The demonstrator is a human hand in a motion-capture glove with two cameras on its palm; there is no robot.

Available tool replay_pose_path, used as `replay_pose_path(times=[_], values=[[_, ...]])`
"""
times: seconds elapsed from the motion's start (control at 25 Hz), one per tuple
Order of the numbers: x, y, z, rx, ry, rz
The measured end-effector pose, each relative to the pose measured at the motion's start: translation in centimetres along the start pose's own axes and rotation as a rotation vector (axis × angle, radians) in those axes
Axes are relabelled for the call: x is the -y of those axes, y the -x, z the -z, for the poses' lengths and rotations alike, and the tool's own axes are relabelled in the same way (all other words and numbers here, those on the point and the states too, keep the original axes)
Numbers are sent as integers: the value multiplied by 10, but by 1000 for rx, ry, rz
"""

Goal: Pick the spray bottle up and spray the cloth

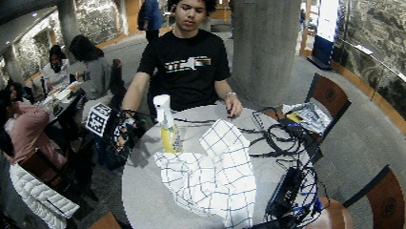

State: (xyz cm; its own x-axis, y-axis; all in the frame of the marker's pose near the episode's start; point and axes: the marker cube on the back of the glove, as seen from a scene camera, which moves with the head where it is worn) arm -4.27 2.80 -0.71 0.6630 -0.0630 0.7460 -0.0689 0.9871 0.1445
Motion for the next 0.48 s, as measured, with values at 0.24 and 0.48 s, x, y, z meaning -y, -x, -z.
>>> replay_pose_path(times=[0.24, 0.48], values=[[-6, 11, -16, 300, 89, -42], [-13, 25, -37, 324, 144, -18]])
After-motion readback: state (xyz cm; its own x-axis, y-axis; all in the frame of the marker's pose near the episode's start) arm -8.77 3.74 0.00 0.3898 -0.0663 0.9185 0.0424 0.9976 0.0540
